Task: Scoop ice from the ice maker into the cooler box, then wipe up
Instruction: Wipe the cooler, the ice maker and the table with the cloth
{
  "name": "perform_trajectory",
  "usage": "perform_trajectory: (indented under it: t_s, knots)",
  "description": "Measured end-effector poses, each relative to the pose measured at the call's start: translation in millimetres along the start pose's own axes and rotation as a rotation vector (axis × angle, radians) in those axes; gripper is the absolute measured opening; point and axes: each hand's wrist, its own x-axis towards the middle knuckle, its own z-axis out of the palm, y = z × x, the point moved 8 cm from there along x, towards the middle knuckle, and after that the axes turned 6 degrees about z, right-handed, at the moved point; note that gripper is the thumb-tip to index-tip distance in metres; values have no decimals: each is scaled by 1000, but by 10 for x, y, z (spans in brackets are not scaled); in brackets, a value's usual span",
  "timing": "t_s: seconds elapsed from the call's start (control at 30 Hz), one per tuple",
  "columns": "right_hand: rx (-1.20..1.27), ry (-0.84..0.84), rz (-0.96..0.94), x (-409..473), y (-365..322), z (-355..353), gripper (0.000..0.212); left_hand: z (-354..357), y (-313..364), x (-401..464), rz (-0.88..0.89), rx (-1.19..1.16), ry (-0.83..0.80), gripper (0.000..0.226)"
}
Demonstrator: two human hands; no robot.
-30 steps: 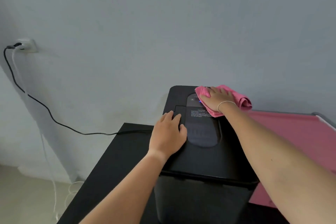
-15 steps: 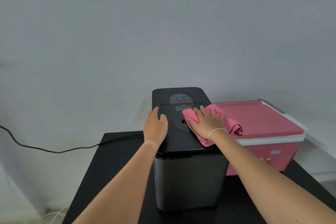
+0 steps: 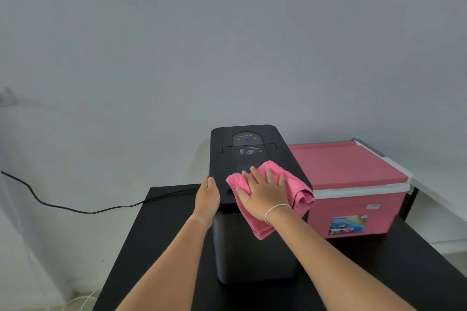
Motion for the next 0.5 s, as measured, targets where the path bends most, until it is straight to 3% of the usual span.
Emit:
perform_trajectory:
  t_s: [0.3, 0.5]
  knots:
    - [-3, 7, -2, 105, -213, 34, 58, 47, -157, 81, -53, -90, -22, 53]
    - [-5, -39, 42, 375, -446, 42, 57, 49, -201, 122, 9, -137, -112, 52]
